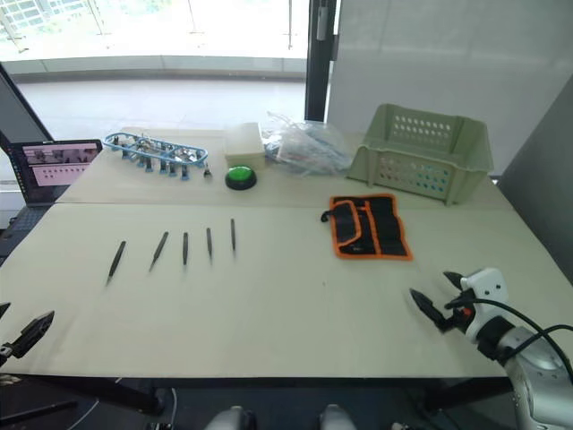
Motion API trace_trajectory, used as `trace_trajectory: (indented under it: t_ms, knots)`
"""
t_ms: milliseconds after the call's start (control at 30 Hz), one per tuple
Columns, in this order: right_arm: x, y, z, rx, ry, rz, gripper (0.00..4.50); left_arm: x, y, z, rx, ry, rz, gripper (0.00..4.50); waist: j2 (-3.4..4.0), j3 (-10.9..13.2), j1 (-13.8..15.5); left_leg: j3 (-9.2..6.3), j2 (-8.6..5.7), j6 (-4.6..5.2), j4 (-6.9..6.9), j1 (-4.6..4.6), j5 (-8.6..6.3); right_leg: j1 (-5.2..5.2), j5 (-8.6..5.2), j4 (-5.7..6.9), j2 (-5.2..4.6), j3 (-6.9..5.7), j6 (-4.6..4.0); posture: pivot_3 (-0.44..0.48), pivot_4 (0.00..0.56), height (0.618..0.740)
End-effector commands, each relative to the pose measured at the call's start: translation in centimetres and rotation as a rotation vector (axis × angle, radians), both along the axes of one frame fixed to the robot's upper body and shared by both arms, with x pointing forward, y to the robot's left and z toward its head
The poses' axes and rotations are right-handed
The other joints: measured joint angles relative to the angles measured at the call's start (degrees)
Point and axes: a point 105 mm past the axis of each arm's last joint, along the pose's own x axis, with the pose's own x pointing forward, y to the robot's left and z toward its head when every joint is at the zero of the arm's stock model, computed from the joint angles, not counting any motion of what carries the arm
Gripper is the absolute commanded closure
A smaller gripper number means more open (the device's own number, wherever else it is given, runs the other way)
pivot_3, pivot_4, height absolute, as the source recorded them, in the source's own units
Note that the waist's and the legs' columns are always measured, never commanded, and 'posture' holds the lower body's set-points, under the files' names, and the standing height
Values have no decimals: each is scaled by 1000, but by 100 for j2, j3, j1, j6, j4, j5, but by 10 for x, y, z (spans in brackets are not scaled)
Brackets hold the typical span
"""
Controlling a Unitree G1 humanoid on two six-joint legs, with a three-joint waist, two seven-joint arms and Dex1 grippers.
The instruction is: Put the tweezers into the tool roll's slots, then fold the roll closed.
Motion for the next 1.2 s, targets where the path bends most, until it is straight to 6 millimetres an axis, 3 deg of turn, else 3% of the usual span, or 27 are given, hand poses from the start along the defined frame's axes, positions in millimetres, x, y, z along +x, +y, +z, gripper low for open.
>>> trace_trajectory:
  t_ms: [33,233,667,933,1200]
  knots:
    - [2,8,15,8,-48,15,0,2,-4,8,26,-25,-14,10,0,0,0,0,0,0,0,0,0,0,0,0,0,0,0,0,150,724]
    - [10,50,30,173,-110,-57,0,6,-48,8,-66,-72,-176,10,-1,-1,-9,-2,17,-1,0,-2,0,-1,3,2,8,2,-3,0,150,724]
    - [49,119,31,364,-86,-176,0,6,-136,3,-121,-46,-492,10,-2,-1,-13,2,36,0,0,-6,0,-14,16,-1,34,10,-30,0,150,724]
    - [82,155,31,435,-52,-202,0,9,-162,15,-90,-48,-600,10,-2,-1,-35,8,82,0,0,-16,1,-42,36,5,101,11,-59,0,150,724]
    - [104,162,25,433,-11,-247,0,14,-176,26,-68,-68,-646,10,0,-1,-62,9,106,0,-1,-37,2,-90,79,31,148,30,-83,0,150,724]
